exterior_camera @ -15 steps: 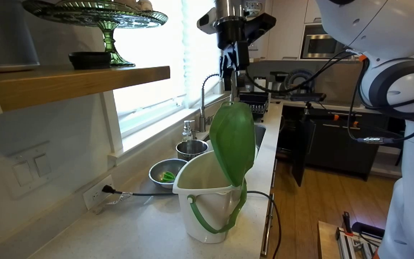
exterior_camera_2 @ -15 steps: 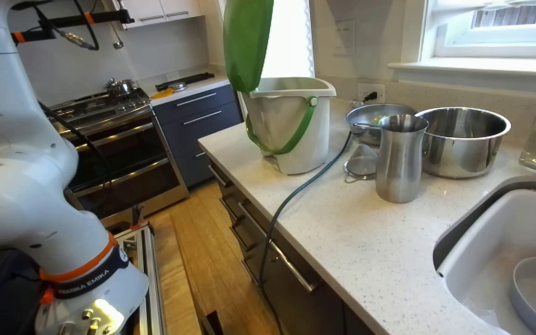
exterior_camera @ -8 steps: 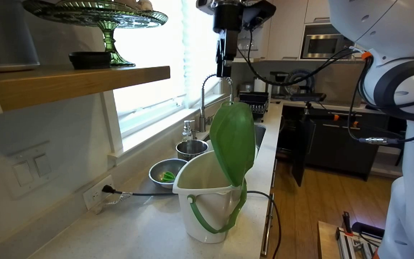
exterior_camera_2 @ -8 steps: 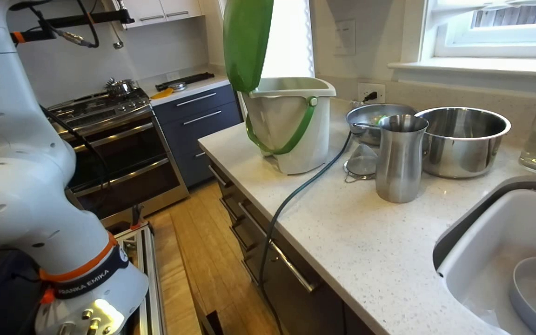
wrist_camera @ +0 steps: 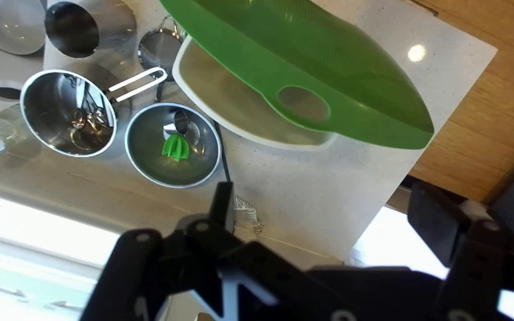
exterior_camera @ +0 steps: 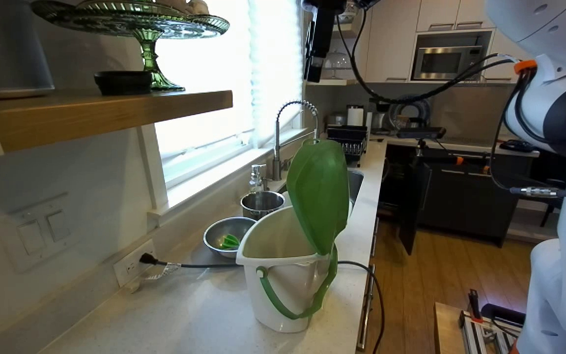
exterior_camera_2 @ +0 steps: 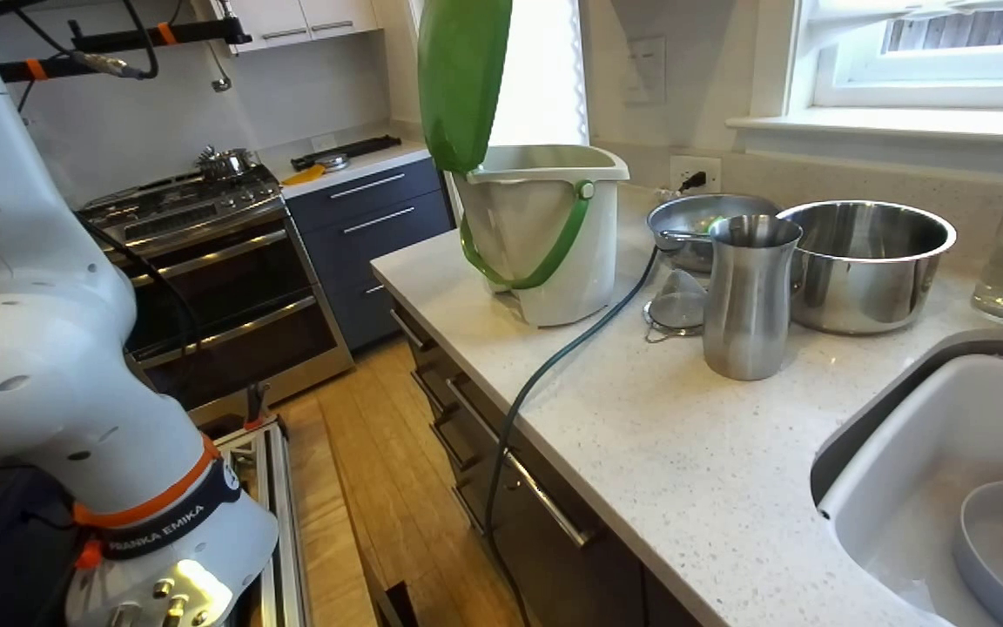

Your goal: Open the white and green bin

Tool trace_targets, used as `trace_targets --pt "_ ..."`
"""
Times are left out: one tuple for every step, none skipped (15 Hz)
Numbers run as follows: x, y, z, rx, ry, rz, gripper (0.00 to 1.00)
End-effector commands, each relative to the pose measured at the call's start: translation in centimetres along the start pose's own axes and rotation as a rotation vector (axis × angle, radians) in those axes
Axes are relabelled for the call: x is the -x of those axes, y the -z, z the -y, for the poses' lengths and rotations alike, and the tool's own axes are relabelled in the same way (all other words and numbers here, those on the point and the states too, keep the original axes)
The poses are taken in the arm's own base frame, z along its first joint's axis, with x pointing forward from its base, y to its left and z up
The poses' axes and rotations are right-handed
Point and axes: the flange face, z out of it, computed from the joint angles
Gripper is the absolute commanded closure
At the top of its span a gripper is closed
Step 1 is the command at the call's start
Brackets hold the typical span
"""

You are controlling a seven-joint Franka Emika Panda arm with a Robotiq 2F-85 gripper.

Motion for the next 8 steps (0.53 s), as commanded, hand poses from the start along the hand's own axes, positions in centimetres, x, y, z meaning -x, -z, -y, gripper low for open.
trace_targets --pt "1.5 1.4 1.5 0.054 -0.033 0.001 0.0" --pt "1.8 1.7 1.8 0.056 -0.033 0.0 0.0" --pt "2.1 1.9 2.1 0.055 -0.033 -0.002 0.0" --pt "2.4 2.0 2.4 0.047 -0.03 -0.002 0.0" --pt "2.7 2.1 2.7 0.049 -0.032 -0.004 0.0" --pt "3.0 2.2 3.0 0.045 -0.031 -0.003 0.0" --pt "3.3 2.2 3.3 0.046 -0.032 -0.003 0.0" --pt "3.6 2.2 3.5 0.045 -0.03 -0.004 0.0"
